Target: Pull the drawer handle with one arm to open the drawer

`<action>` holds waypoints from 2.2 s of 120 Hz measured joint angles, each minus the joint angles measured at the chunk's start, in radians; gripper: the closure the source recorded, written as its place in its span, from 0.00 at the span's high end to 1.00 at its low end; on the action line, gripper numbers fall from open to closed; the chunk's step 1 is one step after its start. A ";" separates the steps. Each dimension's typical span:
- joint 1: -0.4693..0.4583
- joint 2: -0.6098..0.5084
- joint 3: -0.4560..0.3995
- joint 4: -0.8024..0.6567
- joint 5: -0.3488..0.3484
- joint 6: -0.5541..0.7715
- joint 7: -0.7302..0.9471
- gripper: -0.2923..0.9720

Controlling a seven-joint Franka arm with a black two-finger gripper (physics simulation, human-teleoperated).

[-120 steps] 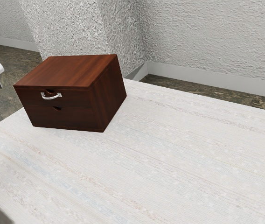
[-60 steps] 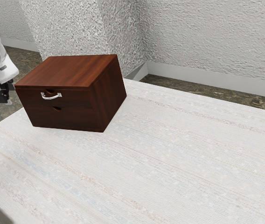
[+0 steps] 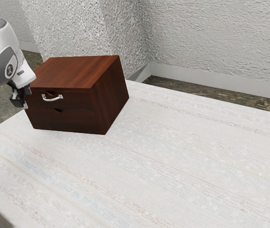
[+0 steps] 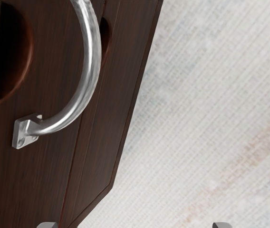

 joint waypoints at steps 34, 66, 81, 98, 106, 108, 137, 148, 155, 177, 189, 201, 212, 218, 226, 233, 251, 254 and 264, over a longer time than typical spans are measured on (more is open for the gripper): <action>-0.002 0.007 -0.019 -0.009 -0.008 0.011 -0.002 0.54; -0.003 0.018 -0.039 -0.010 -0.013 0.014 -0.003 0.54; -0.002 0.033 -0.045 -0.001 -0.023 0.014 -0.003 0.54; -0.003 0.049 -0.048 0.004 -0.031 0.017 -0.003 0.55; -0.003 0.052 -0.051 0.004 -0.035 0.019 -0.003 0.57; -0.003 0.052 -0.052 0.004 -0.036 0.020 -0.003 0.57; -0.002 0.057 -0.071 0.004 -0.040 0.022 -0.003 0.55; -0.003 0.057 -0.074 0.004 -0.040 0.022 -0.004 0.54; -0.002 0.056 -0.075 0.002 -0.041 0.022 -0.004 0.54; 0.002 0.065 -0.076 0.002 -0.043 0.022 -0.004 0.54; 0.006 0.072 -0.079 0.003 -0.044 0.023 -0.005 0.57; 0.005 0.066 -0.078 0.001 -0.050 0.023 -0.007 0.56; 0.001 0.056 -0.078 -0.005 -0.053 0.022 -0.007 0.54; 0.000 0.049 -0.078 -0.010 -0.054 0.023 -0.008 0.53; -0.001 0.042 -0.077 -0.019 -0.055 0.022 -0.008 0.53; 0.000 0.037 -0.077 -0.028 -0.056 0.022 -0.008 0.54; -0.002 0.000 -0.070 -0.061 -0.057 0.022 -0.008 0.54; -0.002 -0.007 -0.069 -0.066 -0.057 0.021 -0.007 0.53; -0.002 -0.027 -0.067 -0.081 -0.056 0.020 -0.007 0.51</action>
